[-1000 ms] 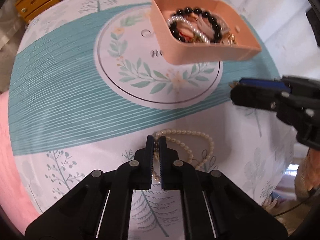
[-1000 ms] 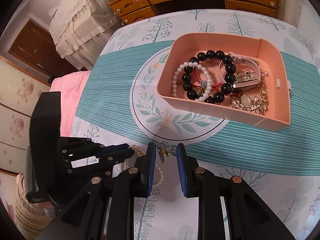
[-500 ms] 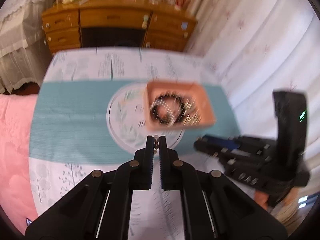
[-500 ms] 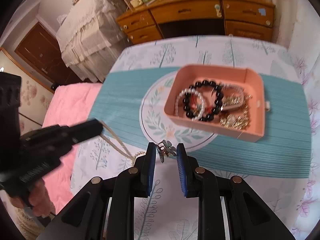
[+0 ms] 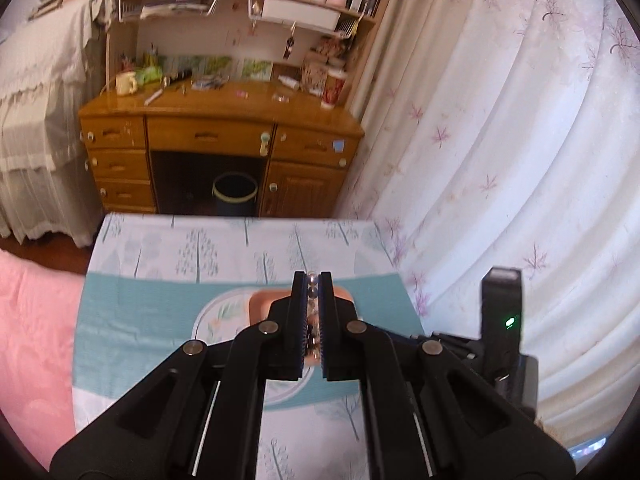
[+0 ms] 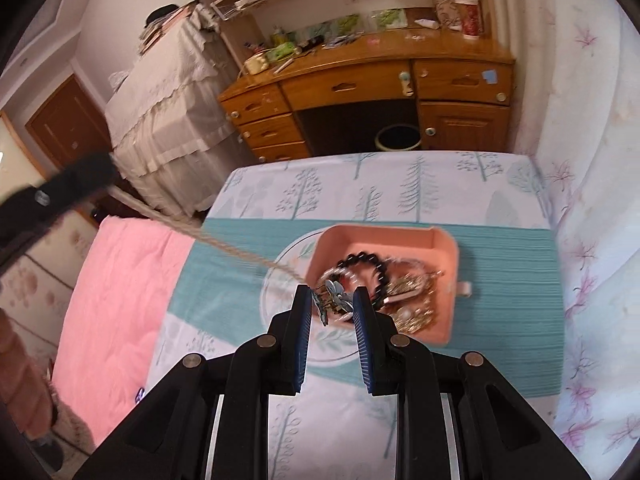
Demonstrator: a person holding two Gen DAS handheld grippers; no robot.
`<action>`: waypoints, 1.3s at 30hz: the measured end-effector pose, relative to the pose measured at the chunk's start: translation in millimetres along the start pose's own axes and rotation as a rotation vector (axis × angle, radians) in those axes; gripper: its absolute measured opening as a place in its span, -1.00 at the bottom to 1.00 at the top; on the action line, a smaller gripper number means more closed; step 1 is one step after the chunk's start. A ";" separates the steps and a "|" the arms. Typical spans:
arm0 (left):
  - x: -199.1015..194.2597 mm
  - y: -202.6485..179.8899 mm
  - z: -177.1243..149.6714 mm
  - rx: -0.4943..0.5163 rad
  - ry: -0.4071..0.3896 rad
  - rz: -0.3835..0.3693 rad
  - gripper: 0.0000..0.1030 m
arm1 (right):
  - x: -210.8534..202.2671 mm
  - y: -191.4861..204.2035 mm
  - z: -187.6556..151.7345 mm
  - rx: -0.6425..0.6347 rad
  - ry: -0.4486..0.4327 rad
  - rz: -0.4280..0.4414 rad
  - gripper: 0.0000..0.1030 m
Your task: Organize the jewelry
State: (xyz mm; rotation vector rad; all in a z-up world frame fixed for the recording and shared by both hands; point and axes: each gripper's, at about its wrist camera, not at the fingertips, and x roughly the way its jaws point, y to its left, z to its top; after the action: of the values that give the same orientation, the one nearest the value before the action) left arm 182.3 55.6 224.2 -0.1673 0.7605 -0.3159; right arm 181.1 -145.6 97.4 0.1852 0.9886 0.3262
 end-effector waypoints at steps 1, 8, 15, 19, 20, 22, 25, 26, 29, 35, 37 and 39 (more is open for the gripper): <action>3.7 -4.5 4.6 0.003 -0.009 0.006 -0.95 | 2.2 -5.8 3.5 0.007 0.002 -0.007 -0.59; 52.7 -14.2 10.0 -0.001 0.037 0.030 -0.95 | 36.8 -39.8 2.3 0.049 0.074 -0.027 -0.59; 118.4 -3.9 -17.9 -0.010 0.134 0.084 -0.94 | 81.8 -67.9 -15.5 0.086 0.154 -0.040 -0.59; 147.6 4.4 -40.4 -0.009 0.197 0.107 -0.94 | 105.3 -79.7 -23.1 0.107 0.196 -0.050 -0.59; 154.4 7.7 -45.3 -0.009 0.211 0.109 -0.94 | 109.5 -81.7 -24.4 0.110 0.205 -0.052 -0.59; 165.0 10.0 -54.2 -0.008 0.240 0.112 -0.94 | 118.5 -85.4 -26.2 0.119 0.222 -0.049 -0.58; 171.8 14.9 -61.7 0.004 0.261 0.118 -0.94 | 124.7 -88.3 -28.1 0.139 0.227 -0.030 -0.52; 173.3 15.2 -63.2 0.013 0.263 0.125 -0.94 | 126.1 -89.3 -28.1 0.145 0.224 -0.029 -0.42; 176.9 14.1 -67.8 0.044 0.277 0.141 -0.92 | 121.3 -89.1 -27.5 0.150 0.193 -0.032 -0.23; 177.0 12.0 -80.5 0.071 0.310 0.156 -0.22 | 105.4 -78.7 -30.0 0.139 0.162 -0.033 -0.23; 174.4 12.4 -86.4 0.068 0.307 0.166 0.27 | 98.8 -74.2 -33.4 0.126 0.152 -0.041 -0.23; 169.3 13.3 -93.7 0.065 0.295 0.172 0.31 | 92.9 -70.5 -37.5 0.113 0.141 -0.052 -0.23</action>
State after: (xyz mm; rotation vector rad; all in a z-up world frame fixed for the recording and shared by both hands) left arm 234.9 7.3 43.9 0.0076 1.0483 -0.2030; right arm 209.7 -178.7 -17.0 0.2405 1.1507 0.2380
